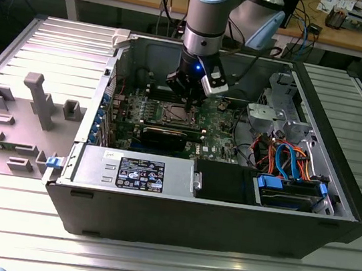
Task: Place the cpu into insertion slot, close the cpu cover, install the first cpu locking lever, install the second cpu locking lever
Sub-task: 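Install the second cpu locking lever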
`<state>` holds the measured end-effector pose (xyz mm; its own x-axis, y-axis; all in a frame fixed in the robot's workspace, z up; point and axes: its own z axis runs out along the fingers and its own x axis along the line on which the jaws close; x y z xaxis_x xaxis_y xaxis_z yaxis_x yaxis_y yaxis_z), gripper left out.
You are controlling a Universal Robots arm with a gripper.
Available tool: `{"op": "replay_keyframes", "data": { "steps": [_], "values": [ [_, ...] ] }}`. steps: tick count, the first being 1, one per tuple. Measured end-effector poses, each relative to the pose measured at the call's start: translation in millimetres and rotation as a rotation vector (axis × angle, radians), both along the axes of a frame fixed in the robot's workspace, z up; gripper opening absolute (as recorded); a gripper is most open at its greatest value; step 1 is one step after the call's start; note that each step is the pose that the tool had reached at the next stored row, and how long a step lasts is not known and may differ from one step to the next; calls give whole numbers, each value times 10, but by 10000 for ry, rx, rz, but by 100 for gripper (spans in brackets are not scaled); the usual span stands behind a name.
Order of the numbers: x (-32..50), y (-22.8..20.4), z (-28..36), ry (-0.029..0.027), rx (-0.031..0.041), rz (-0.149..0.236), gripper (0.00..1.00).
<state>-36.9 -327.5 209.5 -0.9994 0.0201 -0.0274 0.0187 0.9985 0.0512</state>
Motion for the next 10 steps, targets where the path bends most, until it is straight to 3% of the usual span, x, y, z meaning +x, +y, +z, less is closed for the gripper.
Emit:
{"op": "replay_keyframes", "data": {
  "steps": [4, 10],
  "values": [
    [0, -82, 0, 0, -1, 0, 11],
    [0, -84, 0, 0, 0, 0, 11]
  ]
}}
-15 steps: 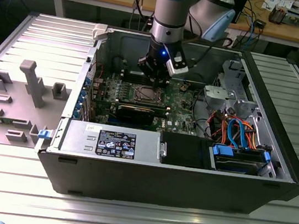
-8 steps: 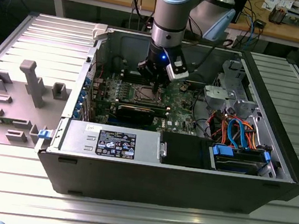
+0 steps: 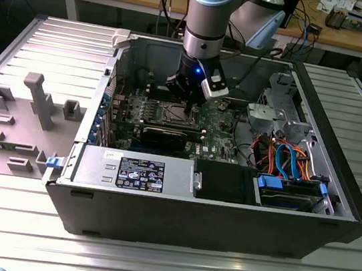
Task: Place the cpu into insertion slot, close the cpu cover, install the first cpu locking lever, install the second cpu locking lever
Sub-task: 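Install the second cpu locking lever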
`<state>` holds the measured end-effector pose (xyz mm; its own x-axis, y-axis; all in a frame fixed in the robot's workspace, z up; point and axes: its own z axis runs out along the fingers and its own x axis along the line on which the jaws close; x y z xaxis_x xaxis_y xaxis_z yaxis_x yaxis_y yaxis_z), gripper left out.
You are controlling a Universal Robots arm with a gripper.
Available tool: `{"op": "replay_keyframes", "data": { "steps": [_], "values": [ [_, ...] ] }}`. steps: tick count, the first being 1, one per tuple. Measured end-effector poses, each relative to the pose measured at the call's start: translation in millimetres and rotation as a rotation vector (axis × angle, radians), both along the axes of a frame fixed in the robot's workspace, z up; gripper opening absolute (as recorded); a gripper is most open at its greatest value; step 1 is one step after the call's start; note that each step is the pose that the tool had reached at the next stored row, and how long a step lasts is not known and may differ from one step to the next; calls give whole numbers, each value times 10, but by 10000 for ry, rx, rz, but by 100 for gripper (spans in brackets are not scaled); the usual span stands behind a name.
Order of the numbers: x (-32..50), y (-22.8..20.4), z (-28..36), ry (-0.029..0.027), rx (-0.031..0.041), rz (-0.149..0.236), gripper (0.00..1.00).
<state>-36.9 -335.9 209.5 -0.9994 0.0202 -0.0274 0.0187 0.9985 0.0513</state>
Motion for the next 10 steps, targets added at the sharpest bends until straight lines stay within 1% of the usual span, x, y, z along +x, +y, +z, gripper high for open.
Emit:
{"op": "replay_keyframes", "data": {
  "steps": [1, 3, 5, 8, 10],
  "values": [
    [-1, -1, 7, 2, -3, 0, 11],
    [0, 0, 77, 0, -2, 0, 11],
    [0, 0, 112, 1, -4, 0, 11],
    [0, -13, 114, 1, -8, 2, 11],
    [0, -54, 103, 1, -8, 0, 11]
  ]
}}
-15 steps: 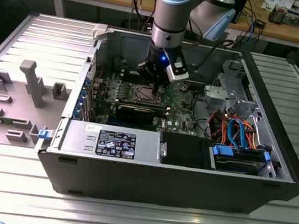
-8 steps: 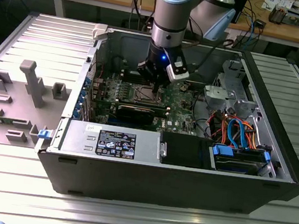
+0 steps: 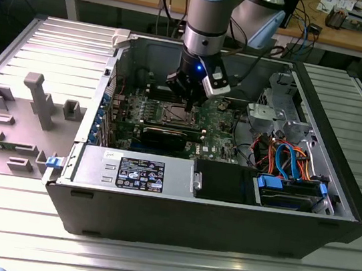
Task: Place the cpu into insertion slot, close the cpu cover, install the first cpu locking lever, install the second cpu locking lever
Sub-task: 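Install the second cpu locking lever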
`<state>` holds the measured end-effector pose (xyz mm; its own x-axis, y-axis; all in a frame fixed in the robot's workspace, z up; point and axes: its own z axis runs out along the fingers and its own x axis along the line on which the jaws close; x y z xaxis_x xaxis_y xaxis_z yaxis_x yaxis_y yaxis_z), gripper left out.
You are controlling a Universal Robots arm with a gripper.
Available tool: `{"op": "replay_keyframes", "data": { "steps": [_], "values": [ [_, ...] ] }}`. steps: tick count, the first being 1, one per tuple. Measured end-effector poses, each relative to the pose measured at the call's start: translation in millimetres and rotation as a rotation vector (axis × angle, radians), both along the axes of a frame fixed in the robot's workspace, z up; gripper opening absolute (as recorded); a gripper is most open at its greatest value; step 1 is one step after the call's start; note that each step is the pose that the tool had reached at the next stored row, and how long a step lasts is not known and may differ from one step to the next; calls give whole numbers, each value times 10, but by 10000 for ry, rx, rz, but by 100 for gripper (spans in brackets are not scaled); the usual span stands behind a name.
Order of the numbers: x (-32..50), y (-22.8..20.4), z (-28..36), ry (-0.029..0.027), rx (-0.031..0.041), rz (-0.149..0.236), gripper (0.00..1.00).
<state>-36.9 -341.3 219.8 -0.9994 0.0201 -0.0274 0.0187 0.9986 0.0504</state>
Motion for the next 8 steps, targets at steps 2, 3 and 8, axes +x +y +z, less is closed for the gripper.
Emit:
{"op": "replay_keyframes", "data": {
  "steps": [2, 3, 8],
  "values": [
    [0, -31, -11, 0, 0, 0, 11],
    [0, -43, -14, -1, 1, 0, 11],
    [-1, -64, 57, 0, -2, 0, 11]
  ]
}}
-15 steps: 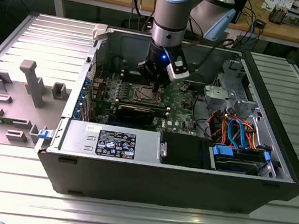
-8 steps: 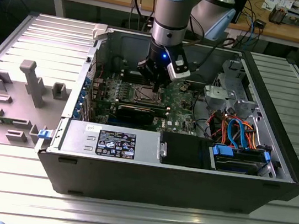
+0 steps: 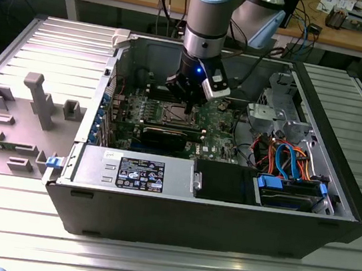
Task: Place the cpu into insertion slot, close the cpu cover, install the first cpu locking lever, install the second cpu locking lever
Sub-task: 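Install the second cpu locking lever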
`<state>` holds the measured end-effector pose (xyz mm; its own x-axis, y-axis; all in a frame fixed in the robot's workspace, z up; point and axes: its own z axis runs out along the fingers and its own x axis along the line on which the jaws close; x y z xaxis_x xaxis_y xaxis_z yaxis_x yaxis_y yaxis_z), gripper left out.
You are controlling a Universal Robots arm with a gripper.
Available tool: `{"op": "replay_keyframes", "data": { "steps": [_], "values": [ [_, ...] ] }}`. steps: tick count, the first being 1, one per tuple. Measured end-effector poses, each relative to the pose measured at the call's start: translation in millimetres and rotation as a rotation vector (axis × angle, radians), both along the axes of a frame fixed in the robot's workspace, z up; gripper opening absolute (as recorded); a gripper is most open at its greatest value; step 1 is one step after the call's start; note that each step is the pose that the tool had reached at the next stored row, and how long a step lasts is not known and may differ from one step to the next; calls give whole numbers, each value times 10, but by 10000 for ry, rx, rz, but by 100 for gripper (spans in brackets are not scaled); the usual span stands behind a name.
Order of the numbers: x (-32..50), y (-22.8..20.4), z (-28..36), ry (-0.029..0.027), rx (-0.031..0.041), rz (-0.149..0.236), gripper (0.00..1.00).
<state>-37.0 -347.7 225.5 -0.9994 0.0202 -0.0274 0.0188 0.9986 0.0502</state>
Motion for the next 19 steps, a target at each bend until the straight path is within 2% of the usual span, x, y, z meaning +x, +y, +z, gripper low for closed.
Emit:
{"op": "replay_keyframes", "data": {
  "steps": [1, 2, 5, 8, 19],
  "values": [
    [0, 0, 63, 0, 0, 0, 11],
    [0, 0, 70, -1, 0, 1, 11],
    [0, -16, 71, 0, -1, 2, 11],
    [0, -81, 69, -1, 0, 1, 11],
    [0, -104, 69, 0, -1, 0, 11]
  ]
}}
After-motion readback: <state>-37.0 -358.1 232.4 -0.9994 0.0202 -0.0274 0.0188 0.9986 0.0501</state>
